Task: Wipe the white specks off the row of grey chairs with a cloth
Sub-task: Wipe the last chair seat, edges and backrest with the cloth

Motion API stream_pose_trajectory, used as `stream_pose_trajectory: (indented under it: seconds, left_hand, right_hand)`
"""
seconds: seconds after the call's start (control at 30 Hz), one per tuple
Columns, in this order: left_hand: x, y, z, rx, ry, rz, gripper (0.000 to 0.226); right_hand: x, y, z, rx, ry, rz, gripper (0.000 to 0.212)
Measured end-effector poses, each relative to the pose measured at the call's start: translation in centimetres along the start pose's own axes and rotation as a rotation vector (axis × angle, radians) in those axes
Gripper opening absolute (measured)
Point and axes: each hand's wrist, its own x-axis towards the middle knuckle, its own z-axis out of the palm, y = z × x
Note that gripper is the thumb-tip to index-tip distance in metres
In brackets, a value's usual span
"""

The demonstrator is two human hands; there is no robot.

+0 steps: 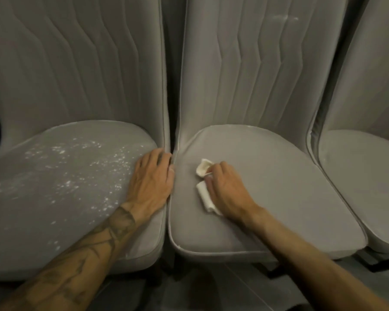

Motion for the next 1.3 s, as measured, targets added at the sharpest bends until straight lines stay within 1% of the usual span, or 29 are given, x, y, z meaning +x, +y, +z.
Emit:
stream_pose_trajectory:
  seconds: [0.03, 0.1, 0.17, 0.23, 0.27, 0.33, 0.4, 0.43, 0.47, 0.5, 0.63, 0.67, 0.7, 0.73, 0.8, 0.87, 0.9, 0.93, 1.0, 1.07, 1.13, 1.2, 1.23, 1.3]
  left_hand:
    - [-0.5, 0.0, -0.5, 0.021, 0.003, 0.008, 0.028]
    - [-1.8, -0.2, -1.2, 0.069, 0.008, 0.025, 0.035]
    - [-2.9, -0.7, -1.4, 0.118, -0.009, 0.008, 0.034]
    - [-3.5, -1.0, -1.1, 0.138, -0.028, -0.032, 0.032]
    - [-3.6, -1.1, -0.8, 0.144, -0.025, -0.049, 0.033]
    - [-3.6, -1.1, -0.4, 0.150, -0.022, -0.057, 0.033]
    - [-3.8, -1.0, -0.1, 0.143, -0.014, -0.060, 0.034]
    - [-3.7, -1.0, -0.1, 0.139, -0.006, -0.060, 0.036]
    - [-3.7, -1.0, -0.2, 0.141, 0.004, -0.056, 0.039]
    - [-3.7, -1.0, -0.3, 0.145, 0.013, -0.053, 0.041]
    - [-3.7, -0.9, -0.2, 0.144, 0.011, -0.059, 0.039]
    - [-3.7, -1.1, -0.1, 0.134, 0.004, -0.066, 0.036]
    - [-3.7, -1.2, -0.1, 0.121, -0.014, -0.070, 0.034]
    - [-3.7, -1.3, -0.2, 0.115, -0.041, -0.069, 0.034]
    - [-3.8, -1.2, -0.4, 0.122, -0.097, -0.071, 0.044]
    - [-3.7, -1.0, -0.6, 0.115, -0.110, -0.094, 0.044]
    - [-3.7, -0.9, -0.7, 0.117, -0.113, -0.097, 0.044]
    - [-3.7, -0.8, -0.8, 0.122, -0.116, -0.088, 0.043]
    - [-3.7, -0.8, -1.1, 0.118, -0.117, -0.084, 0.045]
    - [-3.7, -0.8, -1.2, 0.101, -0.113, -0.090, 0.046]
    - [-3.8, -0.6, -1.1, 0.091, -0.110, -0.091, 0.045]
    - [-3.8, -0.5, -1.0, 0.081, -0.101, -0.104, 0.040]
    - [-3.8, -0.5, -1.0, 0.082, -0.095, -0.108, 0.038]
    - [-3.8, -0.6, -1.0, 0.090, -0.095, -0.109, 0.039]
  right_hand:
    - [1.7, 1.3, 0.0, -0.023, 0.020, -0.020, 0.011]
    - [5.9, 3.0, 0.6, -0.049, 0.002, 0.021, 0.011]
    - [9.6, 2.9, 2.0, -0.031, -0.064, 0.077, 0.027]
    - [10.7, 1.9, 3.2, -0.026, -0.075, 0.069, 0.031]
    - [10.3, 1.2, 3.5, -0.017, -0.085, 0.021, 0.030]
    - [7.3, -0.5, 3.2, 0.090, -0.096, -0.158, 0.025]
    - [3.7, -1.5, 2.2, 0.194, -0.189, -0.344, 0.021]
    - [3.1, -1.3, 2.0, 0.218, -0.219, -0.399, 0.020]
    - [3.6, -0.9, 1.9, 0.216, -0.220, -0.416, 0.019]
    - [4.8, -0.4, 2.0, 0.195, -0.210, -0.392, 0.020]
    - [10.4, 0.1, 3.1, 0.067, -0.124, -0.152, 0.030]
    - [9.9, -0.4, 3.4, 0.061, -0.122, -0.140, 0.029]
    - [8.3, -1.2, 3.5, 0.096, -0.127, -0.170, 0.027]
    - [5.8, -2.3, 3.4, 0.179, -0.140, -0.231, 0.024]
    - [0.2, -3.9, 1.9, 0.320, -0.211, -0.381, 0.019]
    - [-1.9, -3.8, 0.9, 0.334, -0.270, -0.494, 0.020]
    - [-1.5, -3.5, 0.6, 0.320, -0.293, -0.492, 0.021]
    - [-0.4, -3.3, 0.6, 0.290, -0.294, -0.448, 0.022]
    - [1.6, -3.5, 0.9, 0.202, -0.232, -0.320, 0.027]
    - [0.9, -4.6, 1.5, 0.158, -0.167, -0.239, 0.025]
    - [-2.9, -6.2, 1.5, 0.231, -0.155, -0.274, 0.018]
    - [-6.4, -6.8, 1.2, 0.235, -0.150, -0.334, 0.016]
    - [-6.9, -7.0, 1.2, 0.218, -0.140, -0.325, 0.016]
    - [-6.4, -8.2, 1.1, 0.200, -0.106, -0.234, 0.017]
